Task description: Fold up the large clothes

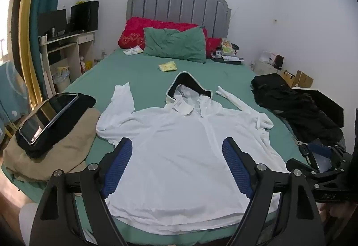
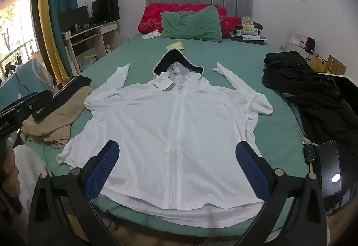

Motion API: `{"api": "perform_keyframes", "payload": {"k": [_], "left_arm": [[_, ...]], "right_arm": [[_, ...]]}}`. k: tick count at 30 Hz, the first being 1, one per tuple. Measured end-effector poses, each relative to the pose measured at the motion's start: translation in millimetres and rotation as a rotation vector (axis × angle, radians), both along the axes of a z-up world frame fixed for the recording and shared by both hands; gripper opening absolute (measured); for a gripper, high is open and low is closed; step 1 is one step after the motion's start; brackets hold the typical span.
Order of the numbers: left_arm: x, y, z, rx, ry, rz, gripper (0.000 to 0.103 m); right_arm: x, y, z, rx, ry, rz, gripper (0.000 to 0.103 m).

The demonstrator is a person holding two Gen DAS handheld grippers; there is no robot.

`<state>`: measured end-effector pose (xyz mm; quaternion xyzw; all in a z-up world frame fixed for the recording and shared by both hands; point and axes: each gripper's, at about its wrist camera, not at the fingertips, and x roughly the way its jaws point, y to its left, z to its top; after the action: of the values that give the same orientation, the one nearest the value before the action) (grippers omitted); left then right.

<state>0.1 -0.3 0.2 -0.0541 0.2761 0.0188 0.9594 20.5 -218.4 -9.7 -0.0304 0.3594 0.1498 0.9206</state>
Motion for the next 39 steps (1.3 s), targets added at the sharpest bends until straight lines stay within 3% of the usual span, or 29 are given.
{"api": "perform_keyframes", "payload": {"k": [39], "left_arm": [[-2.6,-3.1,2.8,-0.009,-0.013,-0.009,0.085]], "right_arm": [[-1.5,-2.5,3.3,0.012,-0.007,0.001,0.102]]}}
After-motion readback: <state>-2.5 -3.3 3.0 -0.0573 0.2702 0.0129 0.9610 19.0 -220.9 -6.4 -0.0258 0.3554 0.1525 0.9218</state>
